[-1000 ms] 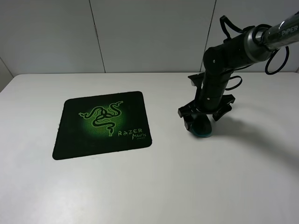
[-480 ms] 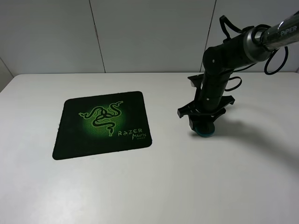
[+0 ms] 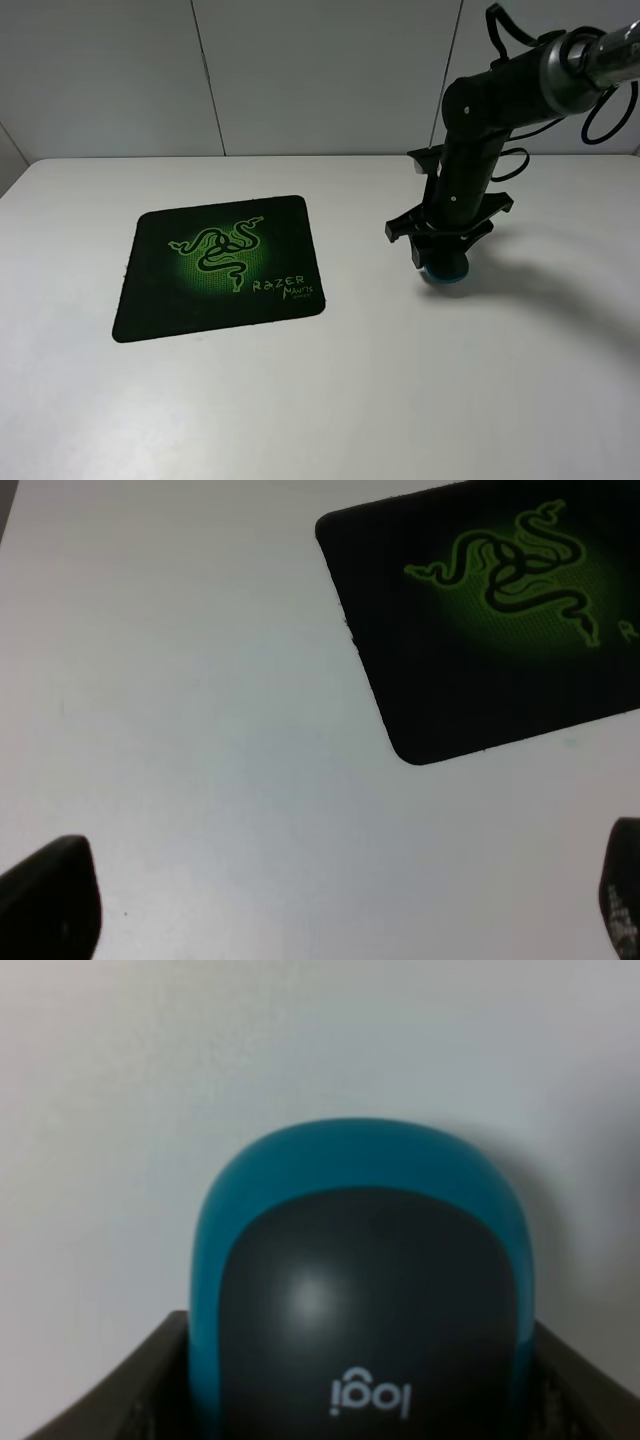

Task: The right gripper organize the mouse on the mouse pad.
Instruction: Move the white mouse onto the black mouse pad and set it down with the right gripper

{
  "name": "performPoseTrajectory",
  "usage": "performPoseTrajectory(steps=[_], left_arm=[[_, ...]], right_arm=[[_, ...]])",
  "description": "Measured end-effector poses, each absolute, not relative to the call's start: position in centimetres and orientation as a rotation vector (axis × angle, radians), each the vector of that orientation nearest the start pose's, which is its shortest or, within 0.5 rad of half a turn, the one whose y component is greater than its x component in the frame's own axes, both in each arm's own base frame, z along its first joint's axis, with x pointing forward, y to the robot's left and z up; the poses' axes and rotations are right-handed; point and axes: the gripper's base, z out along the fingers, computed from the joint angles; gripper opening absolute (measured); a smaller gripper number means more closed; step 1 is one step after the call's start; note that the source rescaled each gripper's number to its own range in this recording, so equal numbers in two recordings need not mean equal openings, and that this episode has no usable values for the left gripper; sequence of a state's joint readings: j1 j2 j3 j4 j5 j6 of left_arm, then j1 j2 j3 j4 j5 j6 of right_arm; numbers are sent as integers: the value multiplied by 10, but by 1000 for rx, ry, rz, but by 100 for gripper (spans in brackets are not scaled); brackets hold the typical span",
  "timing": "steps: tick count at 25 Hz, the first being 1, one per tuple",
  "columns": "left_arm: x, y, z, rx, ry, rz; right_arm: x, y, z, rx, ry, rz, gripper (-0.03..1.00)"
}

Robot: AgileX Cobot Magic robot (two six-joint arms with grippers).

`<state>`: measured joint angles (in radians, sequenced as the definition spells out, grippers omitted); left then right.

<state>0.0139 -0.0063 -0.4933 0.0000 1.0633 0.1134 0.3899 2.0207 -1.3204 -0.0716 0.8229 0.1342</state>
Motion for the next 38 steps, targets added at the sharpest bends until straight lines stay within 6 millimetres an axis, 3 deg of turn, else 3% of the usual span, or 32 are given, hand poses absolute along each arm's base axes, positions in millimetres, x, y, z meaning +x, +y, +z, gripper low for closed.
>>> performPoseTrajectory(steps=[7,12,22,33,38], left_arm=[[-5,0,275,102,2046,79],[-5,0,275,102,2046,79],[-5,0,275,102,2046,79],[-5,0,275,102,2046,79],[-5,0,275,102,2046,79]], right_arm=[[369,149,187,-442,2991,0,0],[371,159,207,-448,3003,42,0],[354,233,240,-638,2896,81,0],[349,344,218,-858,2774,158,0],[344,376,196,-923,2752,176,0]])
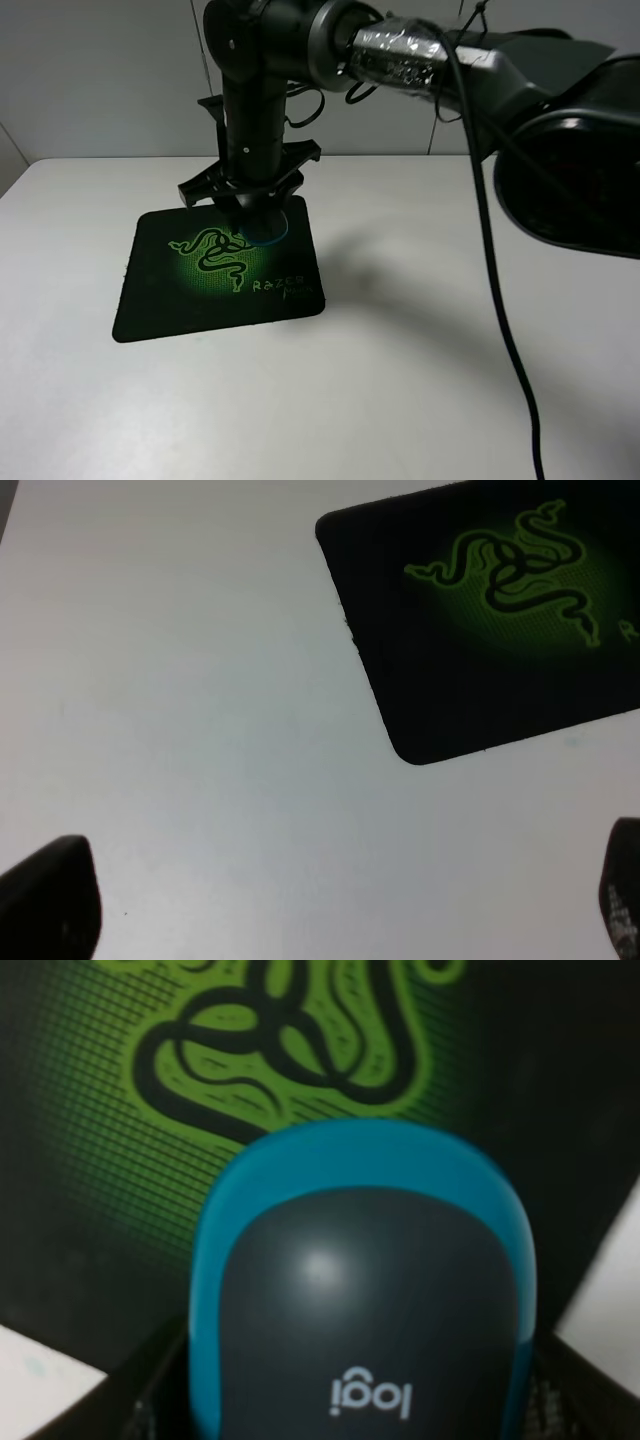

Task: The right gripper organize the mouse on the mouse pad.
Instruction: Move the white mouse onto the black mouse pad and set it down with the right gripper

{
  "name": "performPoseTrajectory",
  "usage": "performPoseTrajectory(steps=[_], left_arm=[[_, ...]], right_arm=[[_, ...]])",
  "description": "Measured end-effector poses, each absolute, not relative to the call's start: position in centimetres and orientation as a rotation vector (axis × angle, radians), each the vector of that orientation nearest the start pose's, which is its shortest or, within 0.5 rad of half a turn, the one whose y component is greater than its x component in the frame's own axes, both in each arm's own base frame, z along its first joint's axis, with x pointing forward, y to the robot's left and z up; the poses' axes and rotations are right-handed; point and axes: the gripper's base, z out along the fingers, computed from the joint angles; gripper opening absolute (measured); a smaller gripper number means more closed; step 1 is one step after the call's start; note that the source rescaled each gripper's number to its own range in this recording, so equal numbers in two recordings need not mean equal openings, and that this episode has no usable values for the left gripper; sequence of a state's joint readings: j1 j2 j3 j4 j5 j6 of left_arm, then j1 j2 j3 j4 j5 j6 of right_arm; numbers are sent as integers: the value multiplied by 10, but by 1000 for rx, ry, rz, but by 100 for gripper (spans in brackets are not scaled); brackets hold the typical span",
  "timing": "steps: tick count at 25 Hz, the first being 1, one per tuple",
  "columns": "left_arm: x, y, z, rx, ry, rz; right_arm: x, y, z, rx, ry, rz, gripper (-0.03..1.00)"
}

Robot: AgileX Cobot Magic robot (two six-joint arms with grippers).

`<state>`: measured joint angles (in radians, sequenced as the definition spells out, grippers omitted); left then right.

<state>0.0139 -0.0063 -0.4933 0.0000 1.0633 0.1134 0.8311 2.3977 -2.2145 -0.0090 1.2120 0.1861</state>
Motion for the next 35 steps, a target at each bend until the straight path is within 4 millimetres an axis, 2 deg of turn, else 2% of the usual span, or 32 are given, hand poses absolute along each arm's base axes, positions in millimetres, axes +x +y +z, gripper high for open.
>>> performPoseTrajectory(steps=[6,18,35], left_arm=[[-5,0,275,102,2046,79],[-5,0,275,102,2046,79],[-5,0,275,102,2046,79]], right_arm=[[342,391,162,-957,2784,176,0],[350,401,126,-940,2736,214,0],[353,401,122,-943,2711,198,0]])
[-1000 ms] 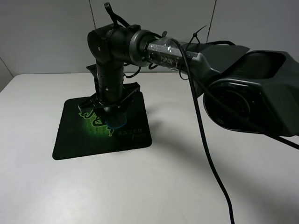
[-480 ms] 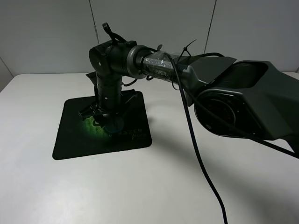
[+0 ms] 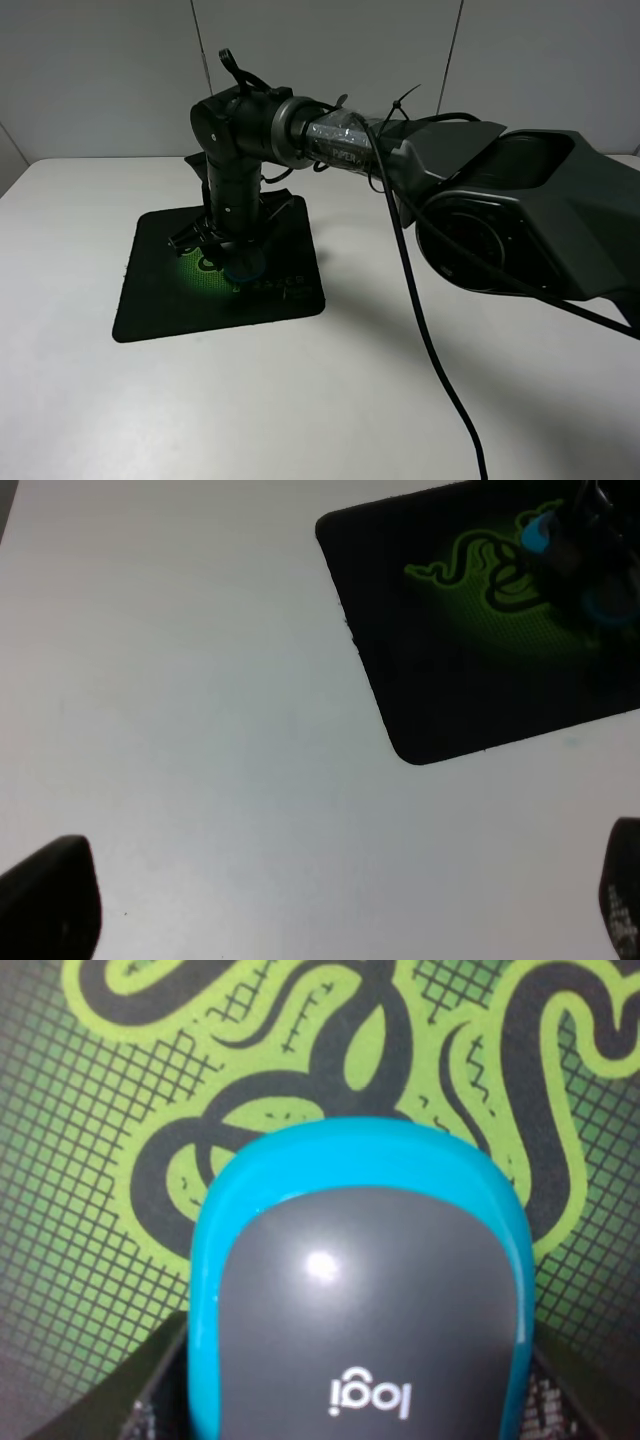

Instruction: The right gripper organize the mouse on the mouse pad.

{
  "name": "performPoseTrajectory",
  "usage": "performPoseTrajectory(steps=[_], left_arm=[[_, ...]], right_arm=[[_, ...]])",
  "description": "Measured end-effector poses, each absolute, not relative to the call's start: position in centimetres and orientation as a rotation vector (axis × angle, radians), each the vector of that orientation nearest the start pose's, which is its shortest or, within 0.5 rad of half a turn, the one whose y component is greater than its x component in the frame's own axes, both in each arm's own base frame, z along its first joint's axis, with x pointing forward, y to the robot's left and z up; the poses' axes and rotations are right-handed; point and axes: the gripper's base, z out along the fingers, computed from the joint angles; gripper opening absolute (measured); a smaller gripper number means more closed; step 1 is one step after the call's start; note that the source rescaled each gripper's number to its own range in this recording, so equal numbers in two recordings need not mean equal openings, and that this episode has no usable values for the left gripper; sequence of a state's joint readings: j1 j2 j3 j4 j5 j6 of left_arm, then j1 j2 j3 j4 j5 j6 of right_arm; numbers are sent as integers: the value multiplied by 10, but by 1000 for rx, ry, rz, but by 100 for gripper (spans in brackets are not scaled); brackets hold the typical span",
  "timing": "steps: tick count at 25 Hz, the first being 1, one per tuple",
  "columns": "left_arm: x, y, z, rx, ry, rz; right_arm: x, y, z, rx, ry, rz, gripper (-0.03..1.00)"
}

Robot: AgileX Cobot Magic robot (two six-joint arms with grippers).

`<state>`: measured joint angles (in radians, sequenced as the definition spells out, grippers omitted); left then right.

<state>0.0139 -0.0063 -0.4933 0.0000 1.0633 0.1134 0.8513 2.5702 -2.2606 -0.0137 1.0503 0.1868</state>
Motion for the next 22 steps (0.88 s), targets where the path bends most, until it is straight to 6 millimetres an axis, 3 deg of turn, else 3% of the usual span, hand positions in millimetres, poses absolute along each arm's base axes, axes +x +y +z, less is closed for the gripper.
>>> performPoseTrajectory(steps=[2,3,4,5,7,12,19,22], left_arm=[[-5,0,275,102,2046,79],[-5,0,275,102,2046,79],[-5,0,275,102,2046,79],[-5,0,275,102,2046,79],[-5,0,275,102,2046,79],[-5,0,275,102,2046,79],[-5,0,275,102,2046,79],[-5,0,275,102,2046,79]], right_arm=[[353,401,122,-941,2710,199,5],[353,402,123,-937,2708,202,24],[354,402,123,-933,2702,207,54],[354,403,123,-930,2693,214,73],[355,404,123,-928,2682,223,90],[355,406,124,-927,2667,250,100],[354,404,127,-933,2685,236,100],[352,402,137,-936,2694,229,100]])
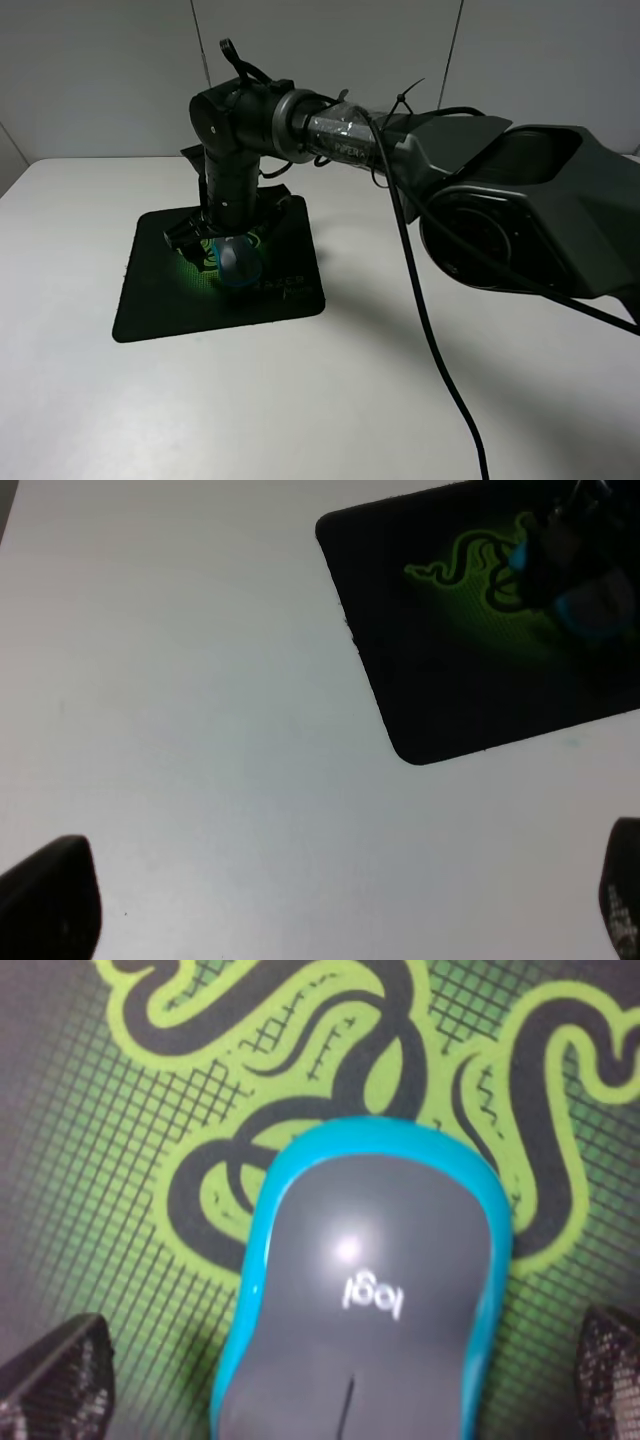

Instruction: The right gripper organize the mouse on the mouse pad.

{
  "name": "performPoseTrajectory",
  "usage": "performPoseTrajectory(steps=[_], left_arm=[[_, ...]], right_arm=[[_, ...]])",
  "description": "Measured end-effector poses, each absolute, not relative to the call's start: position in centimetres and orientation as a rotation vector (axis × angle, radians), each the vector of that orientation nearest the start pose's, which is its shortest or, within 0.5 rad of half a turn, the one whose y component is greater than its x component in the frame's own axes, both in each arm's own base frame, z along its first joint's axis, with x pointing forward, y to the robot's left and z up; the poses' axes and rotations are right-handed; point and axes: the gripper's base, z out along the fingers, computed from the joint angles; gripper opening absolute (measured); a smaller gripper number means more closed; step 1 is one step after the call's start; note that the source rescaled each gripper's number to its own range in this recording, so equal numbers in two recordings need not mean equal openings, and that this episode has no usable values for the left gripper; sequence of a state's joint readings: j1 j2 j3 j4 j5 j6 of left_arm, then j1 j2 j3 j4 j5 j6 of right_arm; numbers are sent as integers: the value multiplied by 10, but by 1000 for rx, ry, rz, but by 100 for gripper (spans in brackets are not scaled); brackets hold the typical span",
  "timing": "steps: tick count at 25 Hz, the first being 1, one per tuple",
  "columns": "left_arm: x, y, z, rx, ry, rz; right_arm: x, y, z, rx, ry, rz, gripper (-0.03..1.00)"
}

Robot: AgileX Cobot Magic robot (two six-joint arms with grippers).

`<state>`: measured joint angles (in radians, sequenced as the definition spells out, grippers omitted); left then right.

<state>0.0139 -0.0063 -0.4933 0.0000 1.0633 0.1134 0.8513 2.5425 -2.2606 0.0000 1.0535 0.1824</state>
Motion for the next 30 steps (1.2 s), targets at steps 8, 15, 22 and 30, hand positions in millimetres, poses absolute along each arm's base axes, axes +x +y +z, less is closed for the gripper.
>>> performPoseTrajectory(steps=[8,15,22,30], left_arm=[[-5,0,275,102,2046,79],[-5,0,275,102,2046,79],[-5,0,275,102,2046,79],[-5,0,275,102,2046,79]], right_arm=[[343,391,169,-960,2754,173,100],[339,387,202,-963,2711,218,100],[328,381,244,-943,2666,318,100],[301,350,274,-1003,2673,294,100]])
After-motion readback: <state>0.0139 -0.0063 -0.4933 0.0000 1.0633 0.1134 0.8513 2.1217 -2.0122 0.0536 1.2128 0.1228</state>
